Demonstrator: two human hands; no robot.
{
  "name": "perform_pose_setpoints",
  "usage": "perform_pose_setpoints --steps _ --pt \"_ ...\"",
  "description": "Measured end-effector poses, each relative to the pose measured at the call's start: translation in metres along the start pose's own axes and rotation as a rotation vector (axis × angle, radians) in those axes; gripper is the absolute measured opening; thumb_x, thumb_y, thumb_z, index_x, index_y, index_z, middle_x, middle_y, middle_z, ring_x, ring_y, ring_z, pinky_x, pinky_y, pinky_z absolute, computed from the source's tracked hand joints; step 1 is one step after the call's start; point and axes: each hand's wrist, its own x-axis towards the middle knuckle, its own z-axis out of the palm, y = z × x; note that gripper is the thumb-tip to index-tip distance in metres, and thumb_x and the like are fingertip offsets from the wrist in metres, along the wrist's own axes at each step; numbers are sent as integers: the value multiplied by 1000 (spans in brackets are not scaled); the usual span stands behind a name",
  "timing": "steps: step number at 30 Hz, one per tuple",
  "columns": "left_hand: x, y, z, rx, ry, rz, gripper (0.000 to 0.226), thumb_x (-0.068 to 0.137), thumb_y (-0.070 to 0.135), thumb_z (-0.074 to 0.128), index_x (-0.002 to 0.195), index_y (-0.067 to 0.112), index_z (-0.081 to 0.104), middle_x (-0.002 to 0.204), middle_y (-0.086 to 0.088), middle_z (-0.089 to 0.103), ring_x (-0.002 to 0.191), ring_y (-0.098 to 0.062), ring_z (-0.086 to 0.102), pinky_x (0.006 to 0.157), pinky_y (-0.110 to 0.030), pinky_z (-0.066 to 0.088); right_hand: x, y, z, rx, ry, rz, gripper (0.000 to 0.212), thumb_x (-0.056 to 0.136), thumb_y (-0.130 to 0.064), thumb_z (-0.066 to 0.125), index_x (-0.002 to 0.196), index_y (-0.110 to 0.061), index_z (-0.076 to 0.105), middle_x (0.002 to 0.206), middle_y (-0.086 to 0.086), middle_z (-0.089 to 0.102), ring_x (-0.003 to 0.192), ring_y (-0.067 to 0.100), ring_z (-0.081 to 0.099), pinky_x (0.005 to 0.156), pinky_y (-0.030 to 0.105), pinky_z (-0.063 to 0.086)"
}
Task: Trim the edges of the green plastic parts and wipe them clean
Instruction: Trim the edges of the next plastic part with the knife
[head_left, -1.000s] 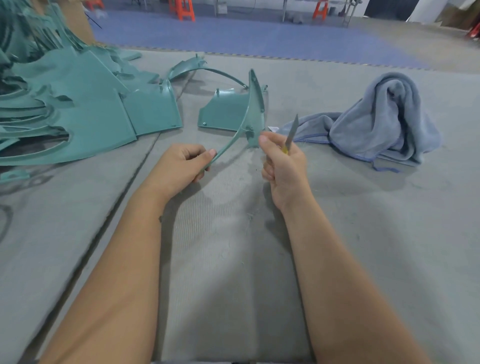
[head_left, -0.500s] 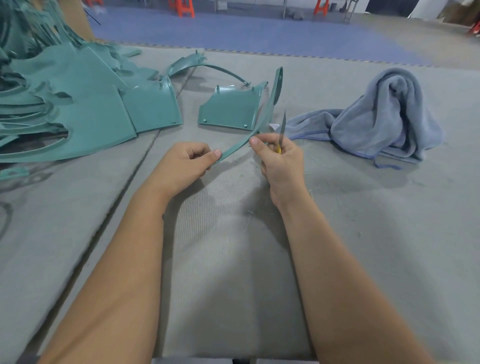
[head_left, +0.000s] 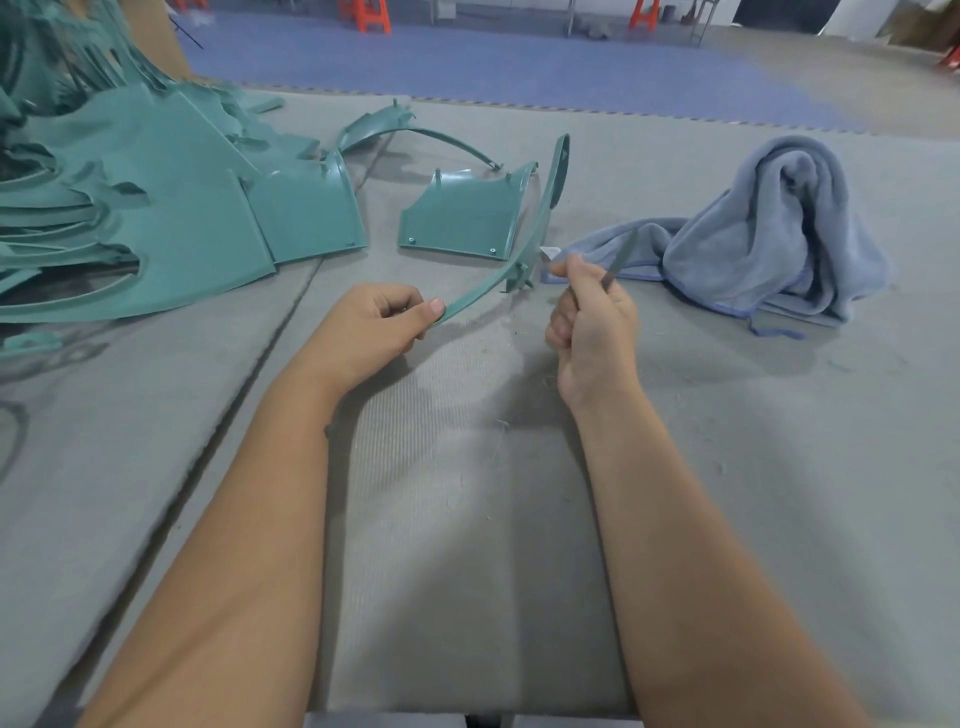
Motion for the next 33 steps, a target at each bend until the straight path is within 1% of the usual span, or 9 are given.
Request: perform_pose_setpoints --steps 4,7,11,14,18,21,24,29,33 --pt "0 1 -1 46 -70 20 27 94 37 59 73 22 68 44 13 48 40 1 39 43 -10 30 -6 7 5 -282 -150 -80 25 90 -27 67 70 -22 54 52 -11 35 46 6 25 43 18 24" --pt "1 2 2 86 -127 4 25 95 33 56 77 24 70 48 7 54 45 -7 45 54 -22 39 -7 13 8 -441 -197 -181 33 90 -22 68 67 -22 45 56 -6 30 51 9 24 47 22 23" --pt "0 11 16 257 -74 119 30 92 51 48 91 28 66 66 5 65 65 -12 62 67 -33 49 -7 14 6 -517 -188 -212 35 90 -27 69 64 -22 46 55 -7 31 54 10 27 52 26 26" --pt "1 14 32 370 -35 183 27 88 53 51 88 26 57 72 5 62 68 -16 61 65 -37 50 -8 11 9 -508 -228 -143 34 87 -36 68 66 -22 45 56 -9 34 55 10 29 52 23 28" --pt "4 6 36 379 82 180 40 93 51 48 70 19 44 61 1 52 61 -21 54 58 -38 43 -5 3 7 -333 -351 95 42 90 -56 37 72 -20 48 60 -7 31 55 10 22 49 24 17" --pt "3 5 38 409 101 193 44 94 51 46 65 19 38 58 2 48 58 -18 49 53 -35 34 -7 1 3 -342 -343 80 25 82 -38 47 71 -16 50 58 -6 34 53 10 23 47 23 17" --pt "4 5 38 409 127 191 45 96 52 44 66 19 39 59 3 49 59 -16 49 51 -33 31 -8 6 -2 -392 -372 -13 24 93 -25 54 71 -16 59 55 -6 42 50 8 29 44 17 23" --pt "4 5 36 375 115 168 43 95 56 43 68 22 45 61 3 53 61 -17 52 53 -33 36 -7 11 -4 -491 -397 -92 17 90 -24 64 73 -20 63 54 -11 47 52 4 36 49 12 31" --pt "4 5 37 327 122 144 45 93 57 45 65 23 47 57 5 50 56 -15 49 51 -31 32 -6 13 -4 -519 -386 -122 22 93 -20 63 71 -21 60 58 -5 44 54 6 36 54 18 30"
